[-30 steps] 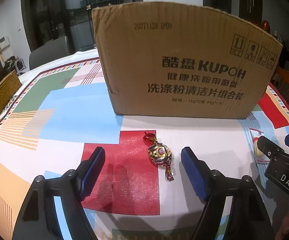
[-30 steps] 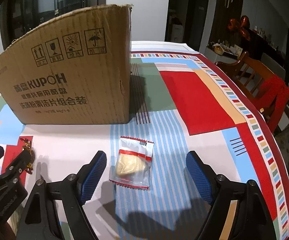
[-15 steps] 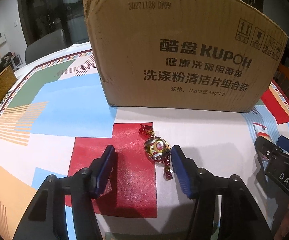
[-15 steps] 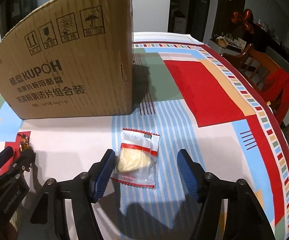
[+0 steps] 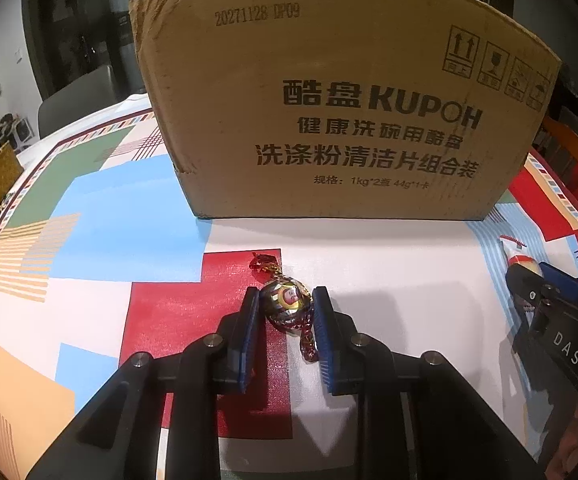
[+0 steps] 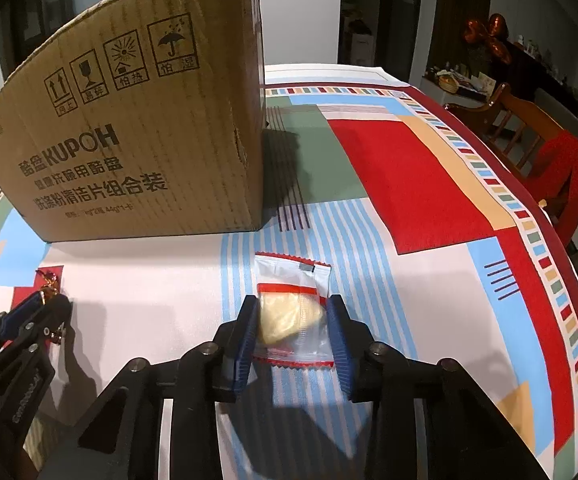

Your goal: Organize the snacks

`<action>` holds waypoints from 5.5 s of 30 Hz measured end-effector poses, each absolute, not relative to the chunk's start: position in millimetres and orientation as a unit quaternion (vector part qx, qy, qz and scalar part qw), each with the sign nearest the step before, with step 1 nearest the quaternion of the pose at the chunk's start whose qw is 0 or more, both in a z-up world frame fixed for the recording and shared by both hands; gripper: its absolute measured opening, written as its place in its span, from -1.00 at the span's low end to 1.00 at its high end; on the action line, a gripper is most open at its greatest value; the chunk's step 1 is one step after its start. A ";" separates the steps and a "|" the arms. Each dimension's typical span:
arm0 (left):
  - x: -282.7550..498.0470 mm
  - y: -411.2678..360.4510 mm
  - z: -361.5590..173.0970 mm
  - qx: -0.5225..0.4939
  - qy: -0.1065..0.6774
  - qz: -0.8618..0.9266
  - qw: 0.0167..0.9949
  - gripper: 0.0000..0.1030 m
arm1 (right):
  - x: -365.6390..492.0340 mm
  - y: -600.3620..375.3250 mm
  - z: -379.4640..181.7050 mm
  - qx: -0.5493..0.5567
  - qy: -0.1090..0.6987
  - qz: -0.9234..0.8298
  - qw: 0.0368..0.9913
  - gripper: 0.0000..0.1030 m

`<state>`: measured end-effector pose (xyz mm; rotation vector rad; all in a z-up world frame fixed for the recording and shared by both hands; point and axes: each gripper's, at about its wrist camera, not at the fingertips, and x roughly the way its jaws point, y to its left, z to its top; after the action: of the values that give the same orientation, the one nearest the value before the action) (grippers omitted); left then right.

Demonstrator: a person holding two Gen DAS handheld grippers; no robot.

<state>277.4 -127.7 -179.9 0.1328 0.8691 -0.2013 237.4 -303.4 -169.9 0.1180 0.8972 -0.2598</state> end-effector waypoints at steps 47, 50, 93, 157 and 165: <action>256.3 -115.0 -91.8 0.059 0.376 -0.100 0.919 -0.50 | 220.2 -280.2 -80.9 0.048 0.357 -0.091 0.928 -0.34; 256.1 -114.0 -83.4 0.060 0.373 -0.101 0.920 -0.50 | 219.4 -278.7 -72.0 0.046 0.349 -0.088 0.932 -0.34; 312.4 -125.8 7.0 0.082 0.296 -0.124 0.944 -0.49 | 275.8 -270.8 -2.9 0.018 0.278 -0.060 0.959 -0.34; 317.6 -109.5 0.7 0.081 0.298 -0.111 0.945 0.71 | 277.3 -270.3 -2.8 0.002 0.287 -0.085 0.954 0.47; 297.6 -106.6 0.8 0.084 0.294 -0.110 0.946 0.82 | 259.4 -273.6 1.3 0.008 0.278 -0.093 0.956 0.59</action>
<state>297.6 -106.6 0.8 0.1711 0.5993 -0.2238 259.4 -273.6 1.3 0.0162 0.5649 -0.1884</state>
